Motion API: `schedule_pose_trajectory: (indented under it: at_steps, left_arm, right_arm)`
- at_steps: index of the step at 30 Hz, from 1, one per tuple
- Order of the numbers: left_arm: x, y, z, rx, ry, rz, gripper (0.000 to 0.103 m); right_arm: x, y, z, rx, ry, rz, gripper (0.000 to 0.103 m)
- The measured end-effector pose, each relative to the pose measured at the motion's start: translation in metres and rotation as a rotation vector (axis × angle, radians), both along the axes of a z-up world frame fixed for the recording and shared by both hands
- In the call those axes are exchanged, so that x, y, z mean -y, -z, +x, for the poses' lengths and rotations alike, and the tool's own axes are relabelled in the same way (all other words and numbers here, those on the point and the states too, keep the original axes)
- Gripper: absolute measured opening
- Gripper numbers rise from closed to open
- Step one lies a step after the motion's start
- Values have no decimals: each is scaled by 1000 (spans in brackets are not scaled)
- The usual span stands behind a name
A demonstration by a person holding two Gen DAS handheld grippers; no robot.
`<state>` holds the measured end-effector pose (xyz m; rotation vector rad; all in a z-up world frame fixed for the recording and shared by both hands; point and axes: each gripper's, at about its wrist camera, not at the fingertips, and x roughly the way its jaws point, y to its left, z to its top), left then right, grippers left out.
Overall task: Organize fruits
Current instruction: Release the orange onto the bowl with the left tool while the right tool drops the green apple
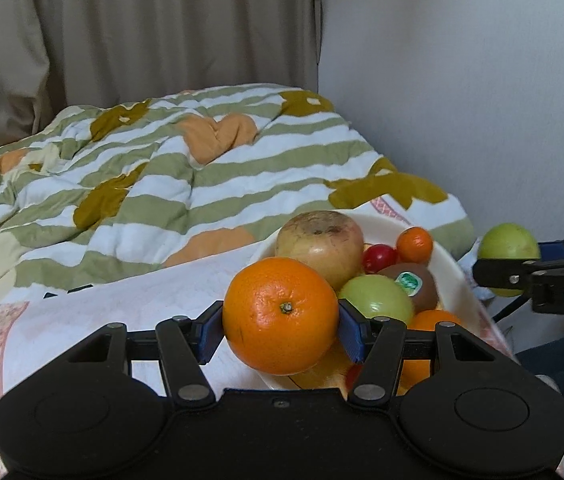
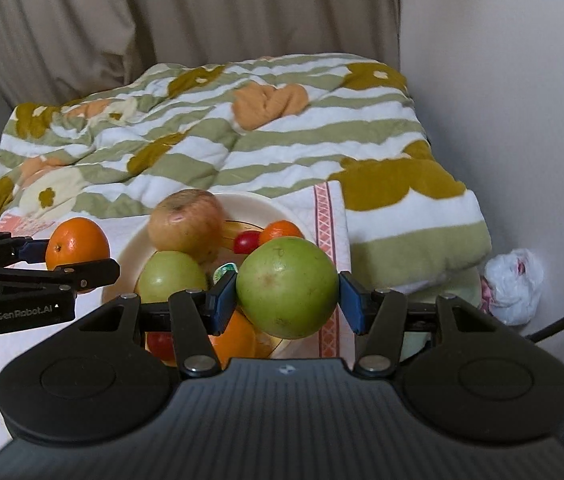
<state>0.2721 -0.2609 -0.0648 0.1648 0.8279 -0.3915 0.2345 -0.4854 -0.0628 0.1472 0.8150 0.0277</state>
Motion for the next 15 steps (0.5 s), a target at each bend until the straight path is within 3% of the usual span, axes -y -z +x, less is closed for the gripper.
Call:
schedule_pose_trajectory:
  at_steps: [12,14,15]
  left_arm:
    - [1,18,28,-13,49,22,64]
    - [1,14,27,14,54,14,90]
    - [1,11,24,35,53,16,97]
  right_arm:
    - [5,16,16,-33,63,19,69]
    - [5,17,17,-35,66,21,69]
    - [5,17,17,-35,65,20,69]
